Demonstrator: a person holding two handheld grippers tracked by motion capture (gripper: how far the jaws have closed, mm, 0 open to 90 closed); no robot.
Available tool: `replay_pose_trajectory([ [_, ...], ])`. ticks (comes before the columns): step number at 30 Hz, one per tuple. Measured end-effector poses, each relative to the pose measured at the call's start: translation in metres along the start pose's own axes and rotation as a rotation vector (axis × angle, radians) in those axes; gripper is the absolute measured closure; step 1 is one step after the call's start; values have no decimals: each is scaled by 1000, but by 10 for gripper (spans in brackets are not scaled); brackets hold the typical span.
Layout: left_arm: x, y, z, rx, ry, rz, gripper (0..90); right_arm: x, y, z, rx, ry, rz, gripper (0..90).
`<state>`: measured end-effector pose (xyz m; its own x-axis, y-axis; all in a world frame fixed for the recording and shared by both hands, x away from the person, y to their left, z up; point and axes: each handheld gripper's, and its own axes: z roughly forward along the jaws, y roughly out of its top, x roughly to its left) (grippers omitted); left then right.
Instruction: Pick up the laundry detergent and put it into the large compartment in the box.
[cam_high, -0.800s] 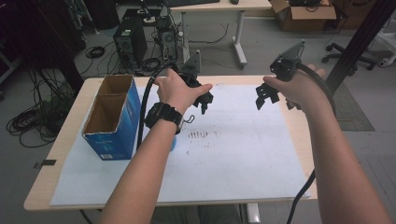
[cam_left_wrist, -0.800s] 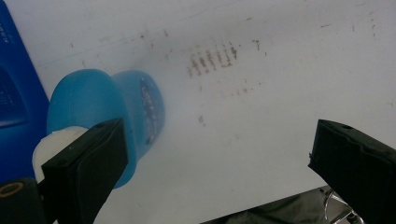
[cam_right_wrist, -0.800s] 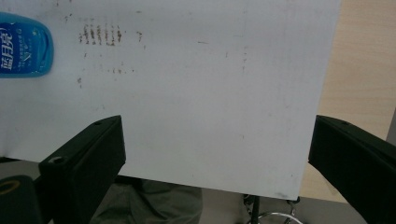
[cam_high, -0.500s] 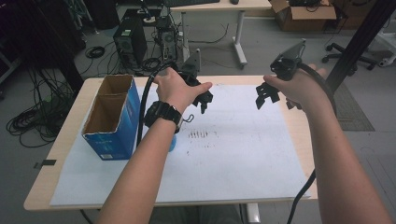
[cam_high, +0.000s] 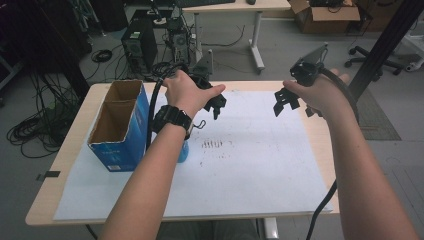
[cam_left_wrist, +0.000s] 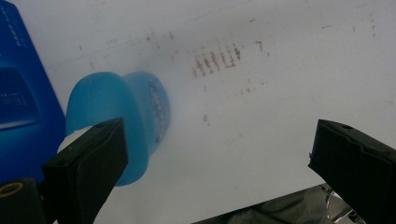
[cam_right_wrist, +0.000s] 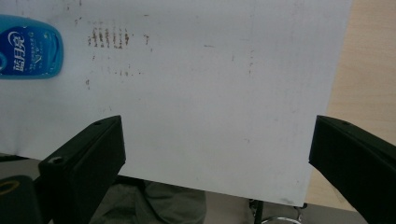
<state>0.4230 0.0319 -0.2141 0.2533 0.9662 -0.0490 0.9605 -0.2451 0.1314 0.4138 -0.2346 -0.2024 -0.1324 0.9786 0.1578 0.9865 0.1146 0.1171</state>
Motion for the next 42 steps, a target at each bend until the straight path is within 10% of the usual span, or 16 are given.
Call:
replay_pose_trajectory([
  [42,61,-13,-15,-3,56,-127,47,3,3,10,4,21,-13,38],
])
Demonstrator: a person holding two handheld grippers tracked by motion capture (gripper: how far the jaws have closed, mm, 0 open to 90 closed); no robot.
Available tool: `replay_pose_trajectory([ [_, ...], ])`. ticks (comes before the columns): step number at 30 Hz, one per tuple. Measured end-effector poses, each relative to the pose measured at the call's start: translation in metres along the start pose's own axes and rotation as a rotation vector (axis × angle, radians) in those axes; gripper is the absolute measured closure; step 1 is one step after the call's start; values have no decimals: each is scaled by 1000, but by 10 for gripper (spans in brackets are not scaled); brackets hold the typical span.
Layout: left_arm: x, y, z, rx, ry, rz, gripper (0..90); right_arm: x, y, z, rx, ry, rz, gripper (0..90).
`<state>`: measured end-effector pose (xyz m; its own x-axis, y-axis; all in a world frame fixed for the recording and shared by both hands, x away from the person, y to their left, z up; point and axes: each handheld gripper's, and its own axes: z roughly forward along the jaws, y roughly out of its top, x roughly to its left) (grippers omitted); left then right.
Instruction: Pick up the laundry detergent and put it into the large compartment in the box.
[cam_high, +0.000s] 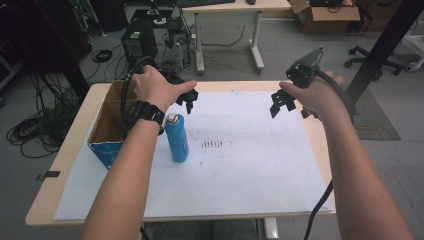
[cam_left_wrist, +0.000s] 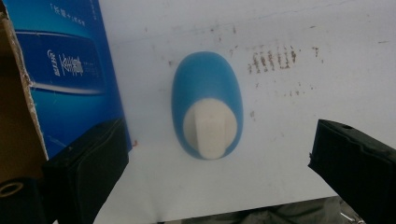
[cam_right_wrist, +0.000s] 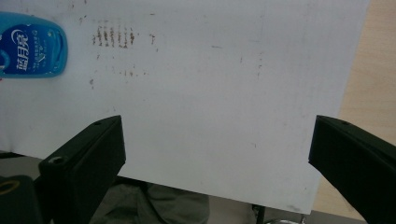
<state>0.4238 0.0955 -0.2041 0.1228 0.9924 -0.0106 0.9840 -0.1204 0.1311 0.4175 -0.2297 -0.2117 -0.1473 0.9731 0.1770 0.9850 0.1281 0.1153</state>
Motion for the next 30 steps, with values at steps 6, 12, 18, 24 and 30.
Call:
replay_pose_trajectory([
  [6,0,0,6,13,4,2,47,0,0,3,4,-2,-2,38],
  [12,-1,-1,13,22,5,9,47,0,0,5,5,-1,-2,37],
  [18,-2,-2,22,37,3,12,47,2,0,7,10,-2,-9,38],
  [24,-3,-3,29,47,3,10,47,2,0,10,11,0,-11,38],
  [30,-3,-4,37,57,3,11,47,2,0,13,12,1,-11,38],
])
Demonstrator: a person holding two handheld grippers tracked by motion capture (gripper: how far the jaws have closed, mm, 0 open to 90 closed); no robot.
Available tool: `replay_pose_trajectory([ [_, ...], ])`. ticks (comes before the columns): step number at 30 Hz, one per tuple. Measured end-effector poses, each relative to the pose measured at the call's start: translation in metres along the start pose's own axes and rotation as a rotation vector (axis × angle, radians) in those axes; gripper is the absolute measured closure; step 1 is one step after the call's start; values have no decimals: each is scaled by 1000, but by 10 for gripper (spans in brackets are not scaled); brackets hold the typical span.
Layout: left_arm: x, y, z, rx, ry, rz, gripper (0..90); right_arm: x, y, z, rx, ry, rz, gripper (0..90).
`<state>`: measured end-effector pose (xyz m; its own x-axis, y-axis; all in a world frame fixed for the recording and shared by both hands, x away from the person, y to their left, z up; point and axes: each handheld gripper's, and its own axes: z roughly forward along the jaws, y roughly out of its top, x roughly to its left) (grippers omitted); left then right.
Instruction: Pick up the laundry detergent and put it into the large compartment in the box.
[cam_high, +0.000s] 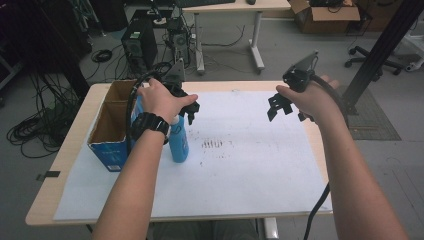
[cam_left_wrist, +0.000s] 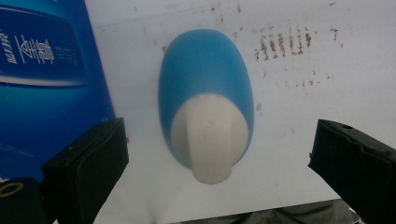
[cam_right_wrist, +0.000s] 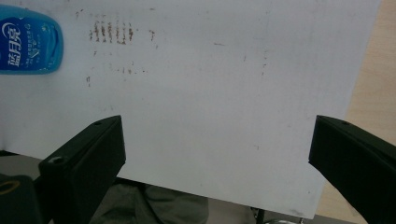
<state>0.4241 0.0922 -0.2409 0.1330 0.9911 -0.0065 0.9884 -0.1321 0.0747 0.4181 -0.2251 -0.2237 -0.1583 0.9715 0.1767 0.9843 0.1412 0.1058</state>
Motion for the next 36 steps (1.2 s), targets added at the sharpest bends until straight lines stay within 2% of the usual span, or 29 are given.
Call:
replay_pose_trajectory([
  [16,-1,-2,23,23,7,-19,47,-1,-1,9,9,5,-1,38],
  [36,-1,-2,38,38,-1,-31,47,0,-1,15,13,15,-12,38],
])
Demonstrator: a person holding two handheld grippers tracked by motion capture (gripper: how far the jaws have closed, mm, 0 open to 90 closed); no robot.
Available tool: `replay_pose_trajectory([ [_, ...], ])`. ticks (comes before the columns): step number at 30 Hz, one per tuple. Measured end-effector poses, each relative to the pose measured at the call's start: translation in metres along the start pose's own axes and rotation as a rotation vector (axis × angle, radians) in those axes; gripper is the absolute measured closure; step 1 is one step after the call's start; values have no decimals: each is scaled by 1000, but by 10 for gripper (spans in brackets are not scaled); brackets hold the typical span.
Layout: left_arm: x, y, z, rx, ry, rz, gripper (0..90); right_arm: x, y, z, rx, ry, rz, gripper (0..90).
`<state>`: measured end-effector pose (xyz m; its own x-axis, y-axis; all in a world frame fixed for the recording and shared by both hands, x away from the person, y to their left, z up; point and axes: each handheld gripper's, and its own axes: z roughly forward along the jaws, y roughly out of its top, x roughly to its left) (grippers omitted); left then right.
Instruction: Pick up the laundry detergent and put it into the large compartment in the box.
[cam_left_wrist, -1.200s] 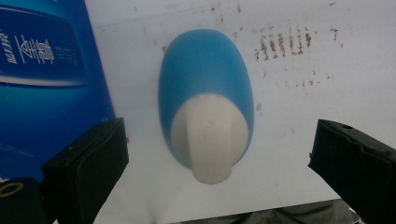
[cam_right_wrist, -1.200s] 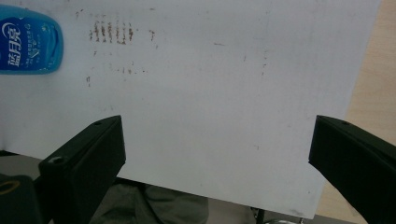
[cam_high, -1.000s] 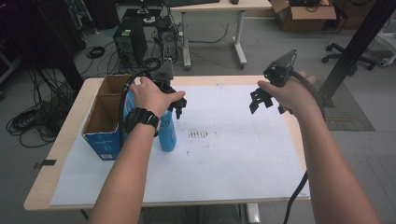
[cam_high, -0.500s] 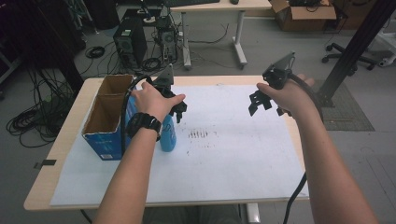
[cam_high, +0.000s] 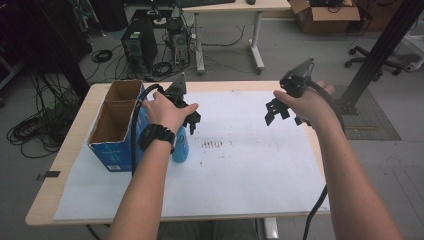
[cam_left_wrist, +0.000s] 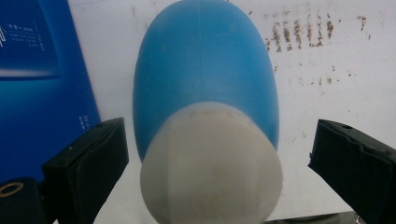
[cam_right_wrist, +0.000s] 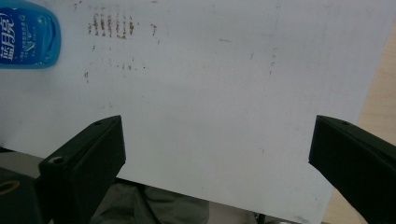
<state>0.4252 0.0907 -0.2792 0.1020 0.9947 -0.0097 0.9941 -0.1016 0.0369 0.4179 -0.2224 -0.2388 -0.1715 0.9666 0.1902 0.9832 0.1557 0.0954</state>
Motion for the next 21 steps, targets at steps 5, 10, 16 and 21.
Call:
replay_pose_trajectory([
  [5,0,0,3,5,7,-7,47,-1,0,1,0,1,2,37],
  [10,-1,1,4,-9,9,-12,47,-1,0,3,1,4,-3,38],
  [16,0,2,5,-13,9,-31,48,-1,0,4,1,11,-3,38],
  [21,1,3,5,-22,4,-35,84,-4,0,6,3,14,1,38],
])
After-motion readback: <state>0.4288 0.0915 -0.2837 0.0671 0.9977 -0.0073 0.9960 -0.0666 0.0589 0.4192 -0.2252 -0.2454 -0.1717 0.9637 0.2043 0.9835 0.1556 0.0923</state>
